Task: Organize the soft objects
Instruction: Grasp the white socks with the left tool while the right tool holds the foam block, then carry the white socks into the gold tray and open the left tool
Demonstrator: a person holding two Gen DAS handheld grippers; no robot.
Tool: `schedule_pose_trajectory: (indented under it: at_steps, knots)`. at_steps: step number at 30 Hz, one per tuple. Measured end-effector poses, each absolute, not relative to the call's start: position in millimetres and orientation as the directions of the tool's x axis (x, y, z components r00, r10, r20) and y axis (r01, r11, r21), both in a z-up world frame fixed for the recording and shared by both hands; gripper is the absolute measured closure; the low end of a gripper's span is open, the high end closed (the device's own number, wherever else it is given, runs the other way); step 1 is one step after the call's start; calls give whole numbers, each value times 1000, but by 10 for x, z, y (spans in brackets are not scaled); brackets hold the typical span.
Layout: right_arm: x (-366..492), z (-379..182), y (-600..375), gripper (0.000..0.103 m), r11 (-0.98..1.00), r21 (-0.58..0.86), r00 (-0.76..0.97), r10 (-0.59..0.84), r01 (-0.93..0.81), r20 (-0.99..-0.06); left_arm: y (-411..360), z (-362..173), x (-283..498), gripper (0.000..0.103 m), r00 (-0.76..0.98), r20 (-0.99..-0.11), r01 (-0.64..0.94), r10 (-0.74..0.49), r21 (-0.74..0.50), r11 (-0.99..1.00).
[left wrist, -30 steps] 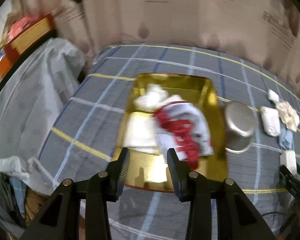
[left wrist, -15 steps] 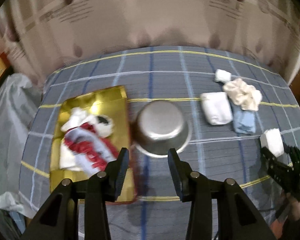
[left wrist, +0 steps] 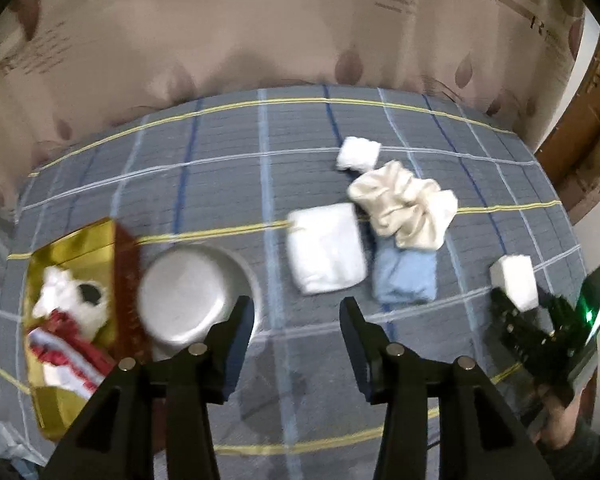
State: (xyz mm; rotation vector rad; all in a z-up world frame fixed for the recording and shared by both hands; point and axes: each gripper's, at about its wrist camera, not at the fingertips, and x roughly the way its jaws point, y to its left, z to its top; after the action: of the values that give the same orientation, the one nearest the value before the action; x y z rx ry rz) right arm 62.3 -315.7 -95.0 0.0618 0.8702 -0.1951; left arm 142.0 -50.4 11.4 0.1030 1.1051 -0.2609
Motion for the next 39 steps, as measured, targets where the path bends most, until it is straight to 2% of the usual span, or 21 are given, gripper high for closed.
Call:
schedule_pose_trajectory:
  at_steps: [2, 9, 17, 19, 25, 27, 30, 31, 34, 39]
  knots:
    - [625, -958, -3177, 37, 981, -13, 628, -135, 195, -767, -641, 61, 1552, 54, 395, -899, 282, -191, -79, 956]
    - [635, -993, -3216, 37, 980, 23, 619, -105, 196, -778, -846, -230, 1987, 51, 324, -926, 228, -196, -124, 966]
    - [656, -1009, -3207, 35, 981, 19, 612, -105, 192, -784, -979, -572, 2218, 51, 313, -941, 221, -126, -57, 974]
    - [652, -1008, -3202, 35, 981, 18, 612, -106, 192, -784, -987, -646, 2242, 45, 316, -942, 213, -113, -45, 976]
    - [648, -1008, -3199, 35, 981, 17, 612, -106, 193, -784, -979, -736, 2248, 42, 362, -931, 200, -38, 38, 979]
    - [649, -1008, -3200, 35, 981, 17, 611, -107, 193, -784, -939, -720, 2229, 43, 371, -927, 190, -52, 21, 982]
    - [650, -1011, -3199, 35, 981, 17, 611, -107, 193, -785, -890, -679, 2214, 73, 375, -926, 178, -52, 17, 984]
    - [648, -1013, -3199, 34, 981, 17, 611, -106, 192, -785, -876, -651, 2201, 76, 375, -926, 176, -47, 22, 984]
    - [648, -1013, -3198, 34, 981, 14, 610, -109, 193, -785, -813, -569, 2153, 84, 387, -919, 178, -68, 3, 984]
    - [649, -1014, -3194, 34, 981, 12, 610, -110, 193, -785, -739, -456, 2046, 85, 387, -916, 182, -100, -30, 983]
